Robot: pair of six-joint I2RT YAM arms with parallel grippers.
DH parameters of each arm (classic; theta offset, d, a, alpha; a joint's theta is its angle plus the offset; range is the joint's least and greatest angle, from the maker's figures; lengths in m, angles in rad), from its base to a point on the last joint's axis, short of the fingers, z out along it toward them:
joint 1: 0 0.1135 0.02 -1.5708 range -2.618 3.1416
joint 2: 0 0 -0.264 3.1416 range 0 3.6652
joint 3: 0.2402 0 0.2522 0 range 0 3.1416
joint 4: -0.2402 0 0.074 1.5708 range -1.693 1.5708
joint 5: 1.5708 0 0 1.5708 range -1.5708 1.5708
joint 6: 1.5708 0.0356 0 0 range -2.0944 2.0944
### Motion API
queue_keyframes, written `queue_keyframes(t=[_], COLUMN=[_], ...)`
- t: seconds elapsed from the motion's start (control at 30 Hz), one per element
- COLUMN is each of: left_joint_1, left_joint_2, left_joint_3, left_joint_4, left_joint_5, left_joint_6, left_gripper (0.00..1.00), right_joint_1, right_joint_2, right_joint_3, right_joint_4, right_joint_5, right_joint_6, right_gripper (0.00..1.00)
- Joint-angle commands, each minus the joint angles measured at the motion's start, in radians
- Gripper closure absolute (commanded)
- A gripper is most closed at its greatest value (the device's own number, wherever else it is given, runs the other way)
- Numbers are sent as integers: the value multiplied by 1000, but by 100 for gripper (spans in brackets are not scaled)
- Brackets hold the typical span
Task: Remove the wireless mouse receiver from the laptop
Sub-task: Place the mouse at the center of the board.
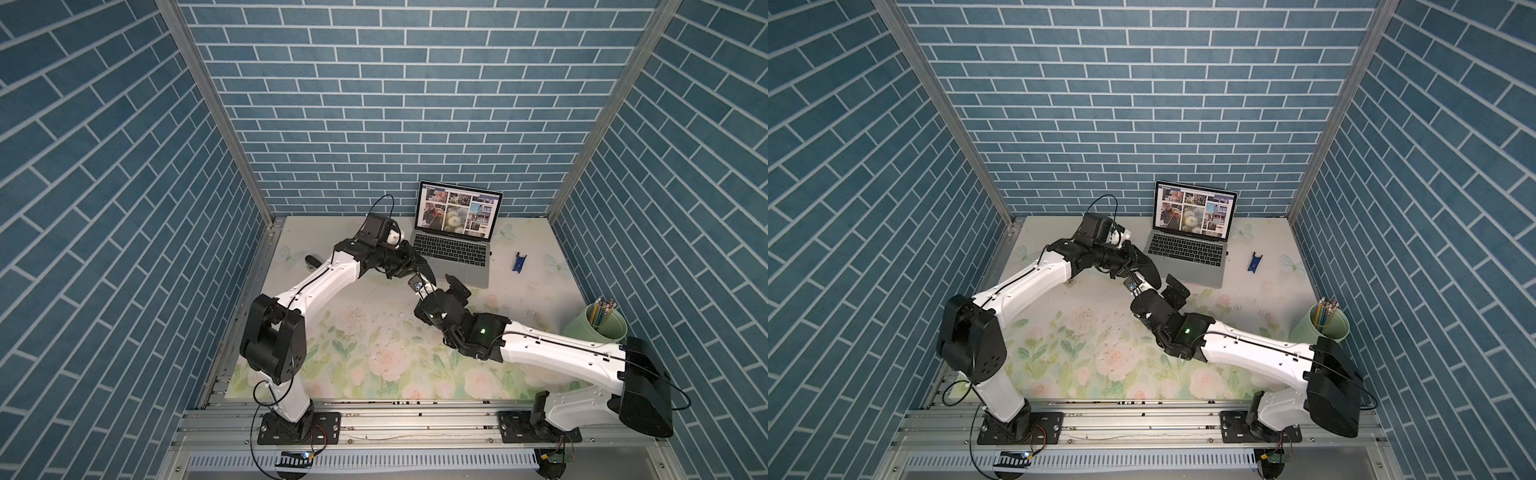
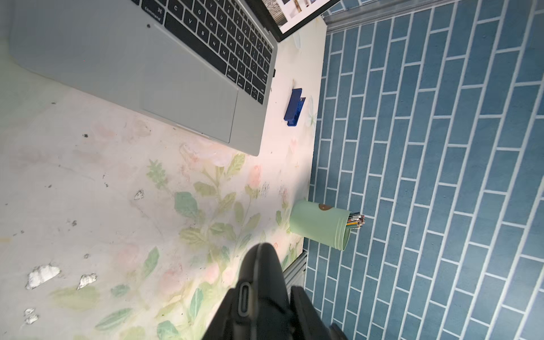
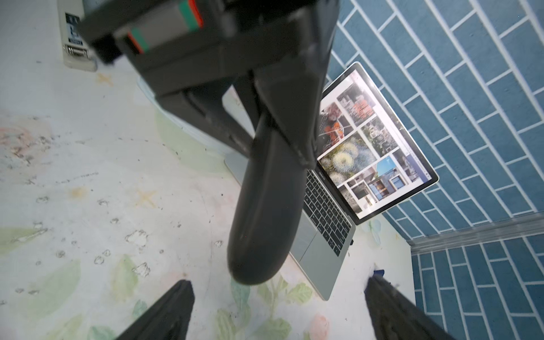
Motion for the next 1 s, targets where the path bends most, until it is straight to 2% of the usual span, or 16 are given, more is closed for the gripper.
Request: queue_keyframes(t=[0.0,0.17,0.43,0.67,0.97], left_joint_1=[5,5,3,5,5], left_joint_2=[-24,-17,-27,-49,-53], left_joint_3=[29,40,51,17,-3], left_joint_4=[-35,-47,-79,-75,-64], left_joint_5=[22,33,54,66,77], left_joint_6=[-5,-12,-11,-10,-14], left_gripper=[82,82,82,83,82], right_joint_1=[2,2,-6,-11,-18], right_joint_2=[-27,-15,38,80,72], right_joint_3=[-1,3,16,26,29], right_joint_4=[27,-3,58,127,182], right_joint_5=[-51,-110,-52,19,44], right_joint_6=[-36,-33,-53,-74,-104], right_gripper=[6,6,10,20,34])
